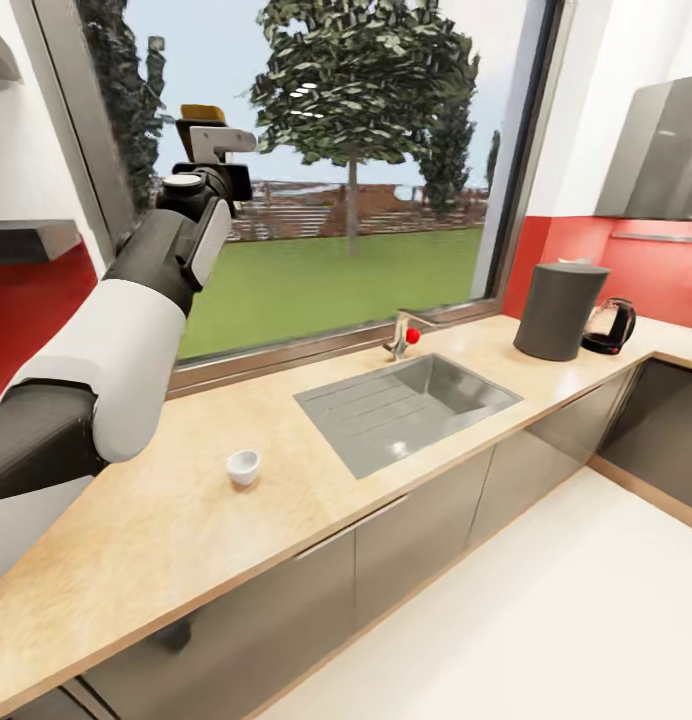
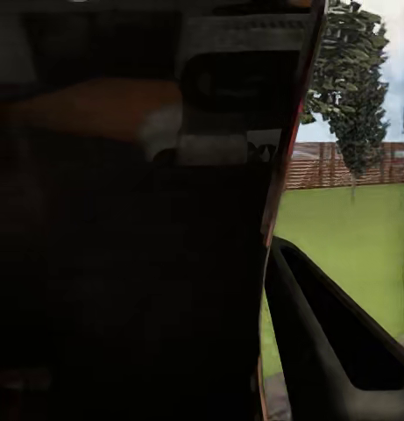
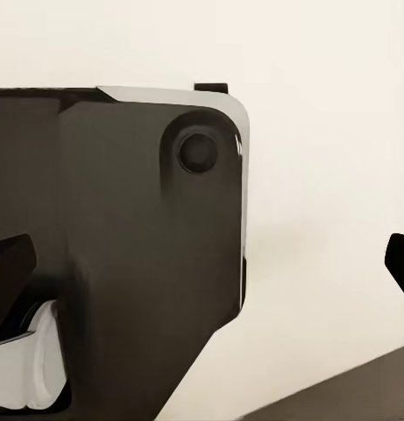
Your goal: Set up a coffee station on the kitchen countertop: keep the coffee maker on the countertop, move the bottle of coffee from the kitchen shelf to the counter next to the coffee maker, place a paper coffee filter on top of the coffee maker, put the saucer next to the coffee maker with the coffee cup on the saucer, and place the electric kettle next to the coffee maker.
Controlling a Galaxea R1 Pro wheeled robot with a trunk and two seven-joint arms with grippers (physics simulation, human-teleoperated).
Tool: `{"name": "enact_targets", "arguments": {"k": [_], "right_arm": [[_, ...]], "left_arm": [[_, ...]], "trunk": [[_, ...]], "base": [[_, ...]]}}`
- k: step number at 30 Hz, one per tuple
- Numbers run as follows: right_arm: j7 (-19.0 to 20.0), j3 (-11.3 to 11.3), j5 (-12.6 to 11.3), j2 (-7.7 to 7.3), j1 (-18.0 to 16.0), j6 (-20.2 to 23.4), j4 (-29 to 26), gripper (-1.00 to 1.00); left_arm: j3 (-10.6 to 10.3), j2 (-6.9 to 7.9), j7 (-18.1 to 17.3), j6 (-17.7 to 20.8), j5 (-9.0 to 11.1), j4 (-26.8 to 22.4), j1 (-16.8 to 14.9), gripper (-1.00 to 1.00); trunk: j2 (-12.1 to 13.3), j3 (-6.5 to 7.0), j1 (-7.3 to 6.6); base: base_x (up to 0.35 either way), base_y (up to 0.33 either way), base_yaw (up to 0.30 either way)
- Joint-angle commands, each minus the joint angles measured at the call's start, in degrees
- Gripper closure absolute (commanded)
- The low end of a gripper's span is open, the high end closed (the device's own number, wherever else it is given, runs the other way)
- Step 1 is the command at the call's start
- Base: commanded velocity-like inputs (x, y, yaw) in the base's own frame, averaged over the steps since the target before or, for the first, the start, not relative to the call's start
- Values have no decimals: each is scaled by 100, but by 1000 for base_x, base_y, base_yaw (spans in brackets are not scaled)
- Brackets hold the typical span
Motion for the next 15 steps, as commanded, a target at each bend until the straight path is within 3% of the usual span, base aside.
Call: {"name": "enact_targets", "arguments": {"k": [1,7,15], "right_arm": [[18,-51,59,-1,-7,-18,7,-100],[17,-54,59,-1,-7,-15,7,-100],[24,-64,56,-1,-7,-21,-1,-100]], "left_arm": [[-23,-1,16,36,-32,-8,-5,100],[-36,-44,17,-8,-31,-15,290,100],[-50,-72,-46,-80,-29,-425,1159,100]], "trunk": [[-14,-13,3],[-14,-13,3],[-14,-13,3]], "base": [[0,-186,-283],[0,-113,-283],[0,-7,-283]]}}
